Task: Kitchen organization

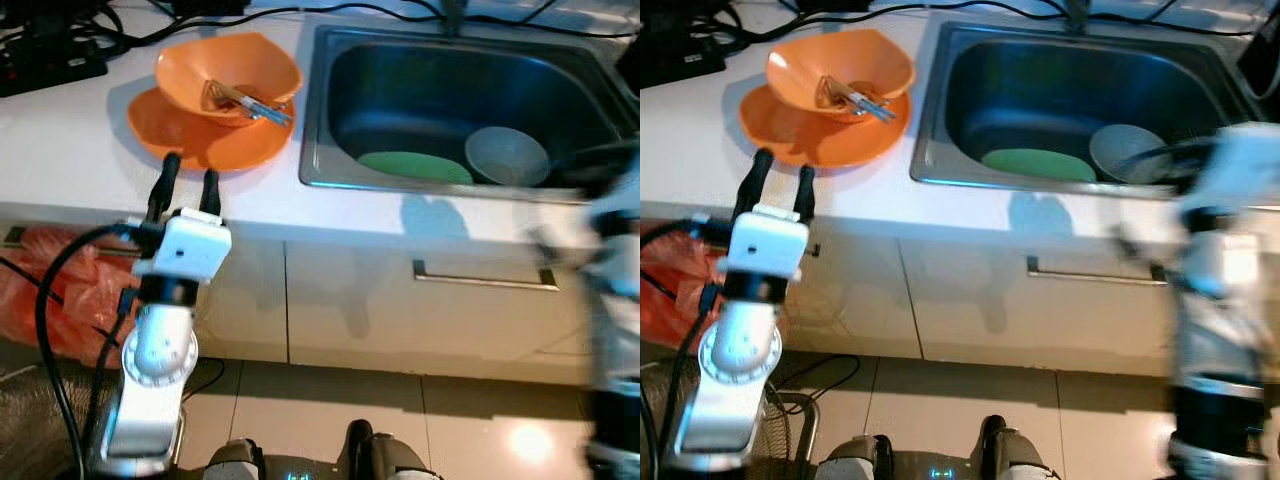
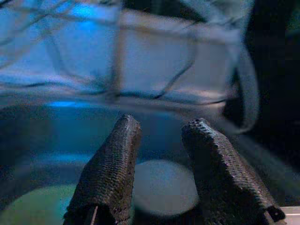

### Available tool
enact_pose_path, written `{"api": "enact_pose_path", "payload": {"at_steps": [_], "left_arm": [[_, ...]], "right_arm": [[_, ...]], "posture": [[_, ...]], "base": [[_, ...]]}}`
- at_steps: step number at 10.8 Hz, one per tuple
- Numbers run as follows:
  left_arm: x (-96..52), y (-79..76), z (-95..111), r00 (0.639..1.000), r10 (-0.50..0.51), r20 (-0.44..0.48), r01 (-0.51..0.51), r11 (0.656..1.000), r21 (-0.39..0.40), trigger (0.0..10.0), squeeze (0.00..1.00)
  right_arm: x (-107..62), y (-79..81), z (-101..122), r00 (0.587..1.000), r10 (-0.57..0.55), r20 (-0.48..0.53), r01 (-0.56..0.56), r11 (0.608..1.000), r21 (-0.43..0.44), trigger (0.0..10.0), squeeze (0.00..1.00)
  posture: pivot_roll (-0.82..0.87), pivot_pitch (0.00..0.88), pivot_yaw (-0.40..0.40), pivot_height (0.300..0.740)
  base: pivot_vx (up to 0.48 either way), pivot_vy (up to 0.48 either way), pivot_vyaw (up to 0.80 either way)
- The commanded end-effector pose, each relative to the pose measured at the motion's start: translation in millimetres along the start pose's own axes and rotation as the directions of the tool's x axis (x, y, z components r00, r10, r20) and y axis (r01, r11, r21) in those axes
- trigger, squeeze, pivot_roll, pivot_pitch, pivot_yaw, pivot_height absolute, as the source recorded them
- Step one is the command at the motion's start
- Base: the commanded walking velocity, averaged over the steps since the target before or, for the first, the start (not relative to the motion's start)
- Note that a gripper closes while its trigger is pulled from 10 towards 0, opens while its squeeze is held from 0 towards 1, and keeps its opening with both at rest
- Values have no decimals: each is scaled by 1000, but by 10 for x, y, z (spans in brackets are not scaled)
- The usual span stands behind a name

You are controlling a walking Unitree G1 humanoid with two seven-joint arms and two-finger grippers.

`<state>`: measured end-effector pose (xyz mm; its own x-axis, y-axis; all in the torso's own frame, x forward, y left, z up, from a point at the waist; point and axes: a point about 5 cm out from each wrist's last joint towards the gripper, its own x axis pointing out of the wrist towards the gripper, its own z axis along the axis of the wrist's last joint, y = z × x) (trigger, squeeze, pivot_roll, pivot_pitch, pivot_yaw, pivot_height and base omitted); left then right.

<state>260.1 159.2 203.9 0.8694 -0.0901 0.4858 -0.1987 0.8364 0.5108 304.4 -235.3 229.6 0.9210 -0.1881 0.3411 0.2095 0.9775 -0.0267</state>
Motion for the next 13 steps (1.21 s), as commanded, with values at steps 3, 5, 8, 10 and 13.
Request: {"api": "enact_pose_path", "payload": {"at_steps": [3, 5, 8, 10, 13], "left_arm": [[231, -128, -81, 979, -204, 12, 204, 978, 45, 10000, 0], [399, -156, -76, 957, -289, 40, 285, 955, 88, 10000, 0], [753, -164, 23, 940, -324, 104, 306, 939, 155, 10000, 0], [851, -195, -8, 936, -338, 94, 318, 931, 182, 10000, 0], [854, -196, -91, 930, -365, 50, 345, 911, 227, 10000, 0]], "right_arm": [[-13, 341, -162, 994, 95, -56, -88, 990, 107, 10000, 0], [-14, 439, -179, 992, 117, -56, -110, 986, 126, 10000, 0], [-26, 641, -161, 986, 163, -31, -155, 974, 164, 10000, 0], [-32, 674, -175, 986, 163, -29, -156, 973, 170, 10000, 0], [-31, 686, -182, 986, 162, -29, -155, 973, 173, 10000, 0]], "posture": [[159, 159, -28, 740], [141, 150, -12, 740], [127, 136, 9, 740], [126, 125, 19, 740], [131, 128, 18, 740]], "base": [[0, 0, 0], [0, 0, 0], [0, 0, 0], [0, 0, 0], [0, 0, 0]]}}
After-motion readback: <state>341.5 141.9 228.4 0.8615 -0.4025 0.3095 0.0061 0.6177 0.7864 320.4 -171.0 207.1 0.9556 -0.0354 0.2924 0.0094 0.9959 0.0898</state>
